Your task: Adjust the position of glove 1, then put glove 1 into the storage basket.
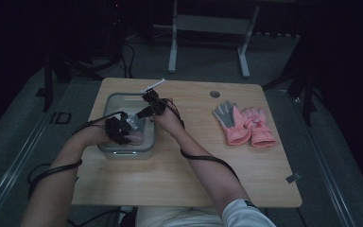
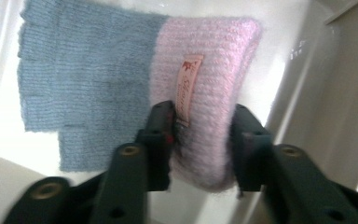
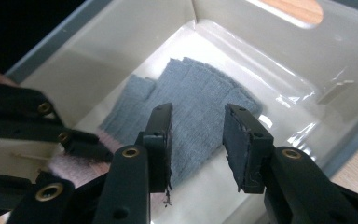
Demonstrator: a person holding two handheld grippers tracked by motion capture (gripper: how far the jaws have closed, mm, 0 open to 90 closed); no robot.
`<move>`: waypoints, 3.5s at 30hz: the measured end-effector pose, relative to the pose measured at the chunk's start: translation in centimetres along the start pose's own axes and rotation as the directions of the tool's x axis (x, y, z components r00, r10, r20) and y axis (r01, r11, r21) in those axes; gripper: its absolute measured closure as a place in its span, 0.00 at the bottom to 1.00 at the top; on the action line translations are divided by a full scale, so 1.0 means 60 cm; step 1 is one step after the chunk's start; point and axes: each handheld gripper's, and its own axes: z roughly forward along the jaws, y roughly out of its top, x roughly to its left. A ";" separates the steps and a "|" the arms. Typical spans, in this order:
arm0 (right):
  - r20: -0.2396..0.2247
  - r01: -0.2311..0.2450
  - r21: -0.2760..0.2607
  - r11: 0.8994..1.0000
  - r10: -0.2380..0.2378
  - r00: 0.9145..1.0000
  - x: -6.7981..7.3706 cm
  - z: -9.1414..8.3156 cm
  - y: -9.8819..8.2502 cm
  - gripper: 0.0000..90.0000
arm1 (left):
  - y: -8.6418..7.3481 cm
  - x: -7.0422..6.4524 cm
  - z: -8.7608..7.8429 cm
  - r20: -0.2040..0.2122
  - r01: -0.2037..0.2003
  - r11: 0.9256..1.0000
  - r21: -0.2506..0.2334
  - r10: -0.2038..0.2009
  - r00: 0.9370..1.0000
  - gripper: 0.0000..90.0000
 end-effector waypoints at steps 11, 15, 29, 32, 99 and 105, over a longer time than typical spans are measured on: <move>-0.008 0.028 -0.091 0.995 -0.029 1.000 0.000 -0.076 -0.022 0.68 | -0.007 -0.001 -0.040 -0.065 0.119 0.991 -0.062 -0.123 0.990 0.24; -0.002 0.048 -0.112 0.993 -0.048 0.999 -0.001 -0.103 -0.035 0.67 | -0.008 0.000 -0.055 -0.034 0.183 0.976 -0.120 -0.188 0.982 0.15; 0.041 0.052 -0.122 0.991 -0.048 0.998 -0.034 -0.163 -0.080 0.67 | 0.063 -0.040 -0.097 0.068 0.224 0.928 -0.296 -0.214 0.975 0.02; 0.056 0.053 -0.129 0.990 -0.046 0.997 -0.042 -0.175 -0.091 0.66 | 0.082 -0.051 -0.098 0.063 0.225 0.921 -0.318 -0.217 0.974 0.02; 0.412 -0.044 -0.016 0.999 0.047 0.910 -0.329 -0.266 -0.302 0.68 | 0.131 -0.289 0.085 0.068 0.196 0.870 -0.453 -0.185 0.980 0.02; 0.406 -0.052 0.005 0.999 0.046 0.913 -0.334 -0.250 -0.306 0.70 | 0.128 -0.297 0.086 0.051 0.167 0.877 -0.450 -0.161 0.986 0.02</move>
